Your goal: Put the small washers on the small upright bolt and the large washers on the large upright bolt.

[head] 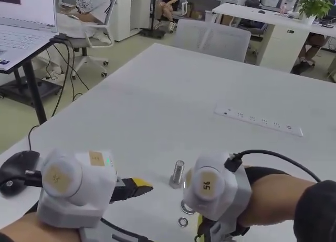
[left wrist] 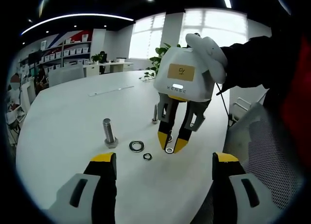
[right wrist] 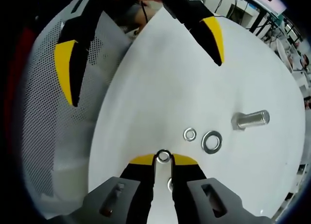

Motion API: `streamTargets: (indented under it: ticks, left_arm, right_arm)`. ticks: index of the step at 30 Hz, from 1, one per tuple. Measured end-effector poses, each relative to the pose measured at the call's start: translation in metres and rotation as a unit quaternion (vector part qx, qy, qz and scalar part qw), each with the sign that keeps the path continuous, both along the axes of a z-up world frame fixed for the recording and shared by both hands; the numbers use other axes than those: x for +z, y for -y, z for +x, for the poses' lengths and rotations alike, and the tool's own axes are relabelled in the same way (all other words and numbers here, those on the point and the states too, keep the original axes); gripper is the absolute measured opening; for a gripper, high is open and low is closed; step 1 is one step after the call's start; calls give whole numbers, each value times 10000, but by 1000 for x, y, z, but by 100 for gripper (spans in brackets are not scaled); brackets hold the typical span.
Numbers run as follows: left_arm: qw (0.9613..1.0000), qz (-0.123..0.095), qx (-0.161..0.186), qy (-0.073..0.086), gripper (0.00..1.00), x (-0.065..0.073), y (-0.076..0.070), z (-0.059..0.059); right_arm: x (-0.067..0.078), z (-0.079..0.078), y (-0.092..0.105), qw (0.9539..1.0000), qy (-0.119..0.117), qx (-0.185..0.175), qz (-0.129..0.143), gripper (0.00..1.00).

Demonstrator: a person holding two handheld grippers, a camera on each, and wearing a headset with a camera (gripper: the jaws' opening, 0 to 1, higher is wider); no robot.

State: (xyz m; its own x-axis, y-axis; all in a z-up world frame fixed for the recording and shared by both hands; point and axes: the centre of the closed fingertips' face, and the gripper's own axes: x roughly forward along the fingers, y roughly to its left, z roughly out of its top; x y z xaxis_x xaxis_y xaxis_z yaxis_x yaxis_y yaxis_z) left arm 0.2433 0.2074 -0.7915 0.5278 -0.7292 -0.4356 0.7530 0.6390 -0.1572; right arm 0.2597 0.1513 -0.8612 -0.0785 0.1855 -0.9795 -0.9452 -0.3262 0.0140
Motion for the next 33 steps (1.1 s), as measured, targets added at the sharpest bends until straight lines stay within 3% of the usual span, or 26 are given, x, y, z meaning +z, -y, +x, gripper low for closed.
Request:
streamTargets:
  ticks: [17, 33]
  left_arm:
    - [10000, -5, -10, -8, 80, -1, 0, 1]
    - [10000, 3, -28, -23, 80, -2, 2, 1]
  right_arm:
    - [24, 18, 21, 9992, 68, -385, 124, 13]
    - [30, 30, 58, 9960, 117, -876, 125, 13]
